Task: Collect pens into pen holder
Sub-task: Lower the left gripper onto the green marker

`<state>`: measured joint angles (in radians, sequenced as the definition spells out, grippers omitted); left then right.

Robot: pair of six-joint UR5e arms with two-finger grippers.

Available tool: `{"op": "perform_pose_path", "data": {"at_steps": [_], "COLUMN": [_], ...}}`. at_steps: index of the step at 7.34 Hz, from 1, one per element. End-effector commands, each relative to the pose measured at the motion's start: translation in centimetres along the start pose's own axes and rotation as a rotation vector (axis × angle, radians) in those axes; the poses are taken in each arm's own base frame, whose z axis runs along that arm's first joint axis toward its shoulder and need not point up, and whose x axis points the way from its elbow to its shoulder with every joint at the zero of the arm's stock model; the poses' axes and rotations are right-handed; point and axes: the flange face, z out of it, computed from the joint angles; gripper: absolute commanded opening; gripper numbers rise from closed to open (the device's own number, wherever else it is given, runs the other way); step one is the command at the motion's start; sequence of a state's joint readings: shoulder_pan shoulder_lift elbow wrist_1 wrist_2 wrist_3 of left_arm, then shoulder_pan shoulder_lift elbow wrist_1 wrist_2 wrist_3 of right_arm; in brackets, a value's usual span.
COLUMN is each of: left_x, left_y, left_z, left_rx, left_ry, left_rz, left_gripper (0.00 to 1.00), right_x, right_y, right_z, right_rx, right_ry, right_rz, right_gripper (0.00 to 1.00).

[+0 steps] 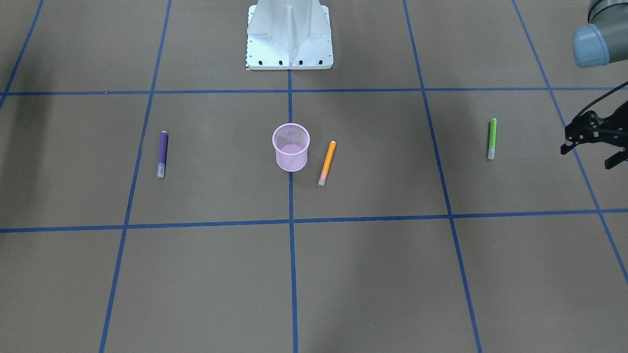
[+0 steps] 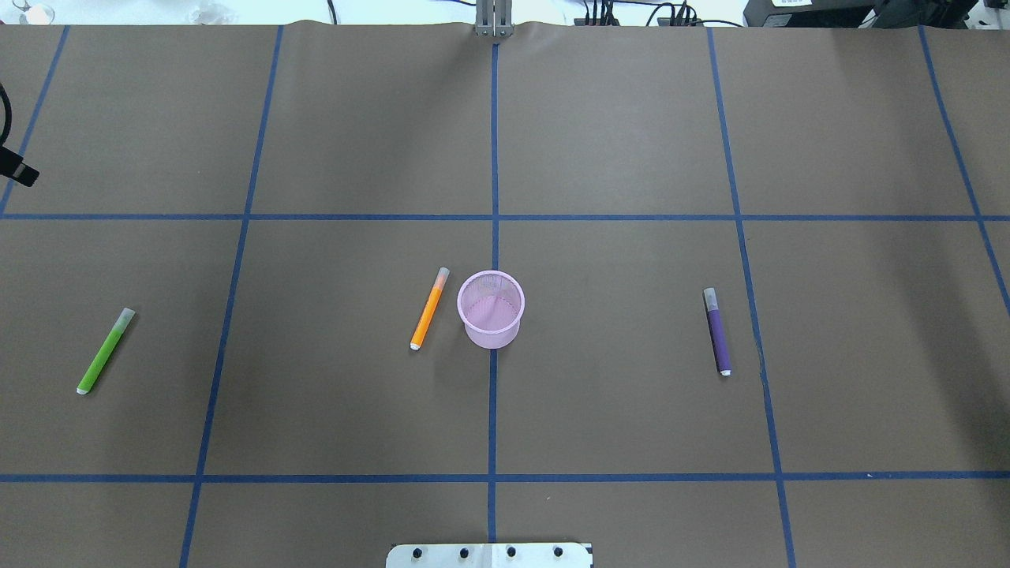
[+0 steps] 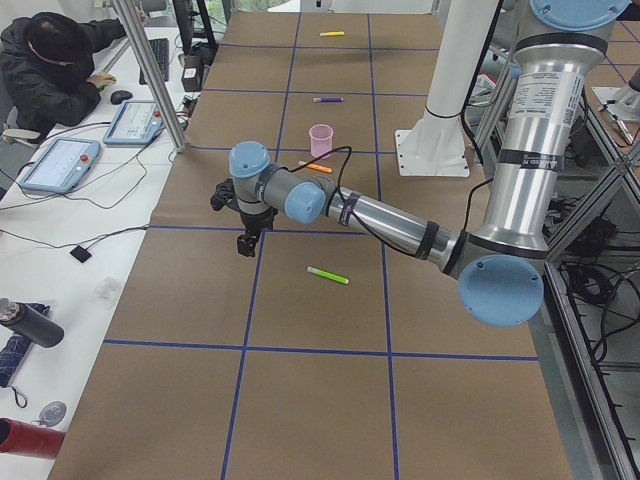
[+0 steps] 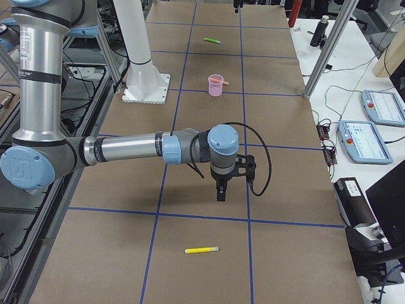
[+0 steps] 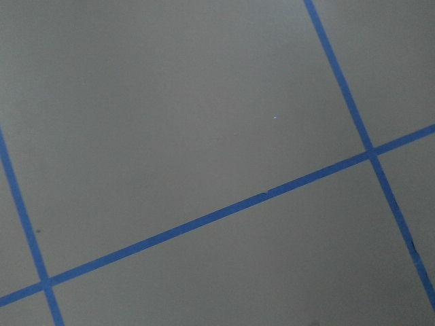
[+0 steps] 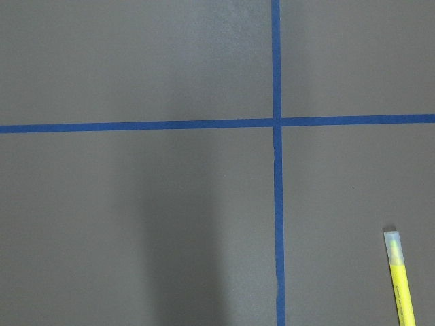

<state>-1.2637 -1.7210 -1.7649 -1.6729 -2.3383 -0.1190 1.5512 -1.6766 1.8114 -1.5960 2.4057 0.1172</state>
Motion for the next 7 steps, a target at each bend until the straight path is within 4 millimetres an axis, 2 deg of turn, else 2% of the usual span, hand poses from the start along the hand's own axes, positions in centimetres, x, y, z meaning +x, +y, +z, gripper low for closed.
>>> {"op": "perform_pose_path", "data": {"at_steps": [1, 3, 4, 7], "left_x": [3.7, 4.6, 6.2, 8.7], "left_y": [0.1, 4.8, 5.9, 7.2], "left_z": [3.2, 8.7, 10.6, 13.9], "left_rx": [-0.024, 0.012, 0.009, -0.037], "left_ry": [0.025, -0.029, -0.039, -0.055], "left_rz": [-0.074, -0.089, -0.113, -0.124], "left_gripper": [1.0, 1.0, 1.0, 0.95], "right_x": [0.6, 1.0, 0.8, 1.3], "right_y": [0.1, 0.4, 0.4, 0.3], "right_z": [0.5, 1.0, 1.0, 1.5], "right_rx": [-0.01, -0.02, -0.013, -0.015], "right_ry": [0.002, -0.005, -0.015, -0.02], "right_rz": [0.007, 0.009, 0.0, 0.0], "right_gripper": [1.0, 1.0, 1.0, 1.0]}}
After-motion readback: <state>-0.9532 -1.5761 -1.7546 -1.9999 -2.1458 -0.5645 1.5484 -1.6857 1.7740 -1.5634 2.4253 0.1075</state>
